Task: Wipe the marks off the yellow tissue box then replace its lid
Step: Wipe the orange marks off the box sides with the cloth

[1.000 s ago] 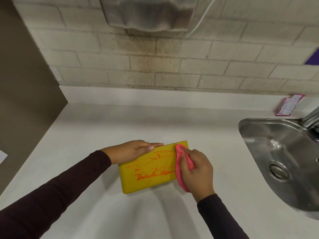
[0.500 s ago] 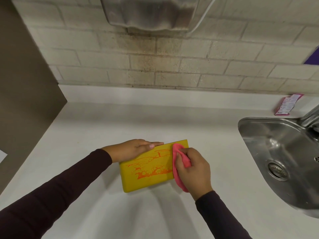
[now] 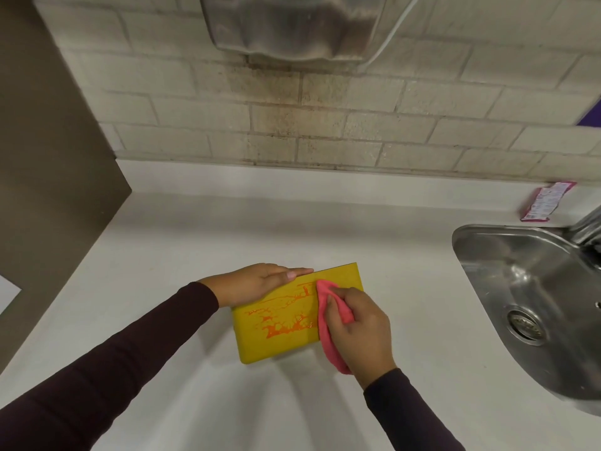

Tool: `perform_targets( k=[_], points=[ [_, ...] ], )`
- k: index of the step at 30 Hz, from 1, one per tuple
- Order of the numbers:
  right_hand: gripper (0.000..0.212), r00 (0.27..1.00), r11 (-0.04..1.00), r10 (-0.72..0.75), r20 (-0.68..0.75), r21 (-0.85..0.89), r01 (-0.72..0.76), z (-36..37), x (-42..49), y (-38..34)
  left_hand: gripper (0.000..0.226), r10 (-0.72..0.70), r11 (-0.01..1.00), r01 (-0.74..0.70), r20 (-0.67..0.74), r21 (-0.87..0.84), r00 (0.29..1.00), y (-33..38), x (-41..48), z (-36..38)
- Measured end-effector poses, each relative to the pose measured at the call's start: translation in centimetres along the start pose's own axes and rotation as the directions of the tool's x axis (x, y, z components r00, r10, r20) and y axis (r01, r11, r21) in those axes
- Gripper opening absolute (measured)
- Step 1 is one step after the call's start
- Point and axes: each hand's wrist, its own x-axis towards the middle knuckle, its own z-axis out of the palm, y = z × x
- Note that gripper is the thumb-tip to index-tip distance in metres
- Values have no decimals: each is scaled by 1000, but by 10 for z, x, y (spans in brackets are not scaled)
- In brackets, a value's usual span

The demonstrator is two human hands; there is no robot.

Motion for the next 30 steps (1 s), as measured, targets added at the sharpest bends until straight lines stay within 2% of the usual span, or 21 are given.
perform_targets(
  k=[2,4,8,14,16,21,27,30],
  points=[
    [23,1000,1000,8,-22,-10,-9,-6,-5,5,30,7,1000,-7,7,-5,1000,2,-1,0],
    [28,996,997,76,-56,16,-75,-12,0,7,30,19,1000,-19,2,-24,1000,3,-3,0],
    [23,983,986,163,-85,57,-158,-8,14,-4,29,19,999,-19,1,-33,1000,2,-4,2],
    [16,995,998,61,75,-31,-58,-8,-2,1,32,36,999,-36,2,-4,999,-1,-1,2],
    [14,997,998,58,57,-19,-57,-14,-4,6,32,34,999,-34,0,-11,999,-2,0,3],
    [15,993,998,47,-110,-31,-51,-11,10,1,30,11,1000,-12,-4,-22,1000,-3,-1,3],
    [32,993,988,-114,-27,-109,111,0,-1,-7,30,3,1000,-3,-7,-9,1000,1,-1,1],
    [29,990,985,-142,-14,-97,140,-8,-5,1,30,8,1000,-8,-11,-5,1000,-1,-1,2]
  ],
)
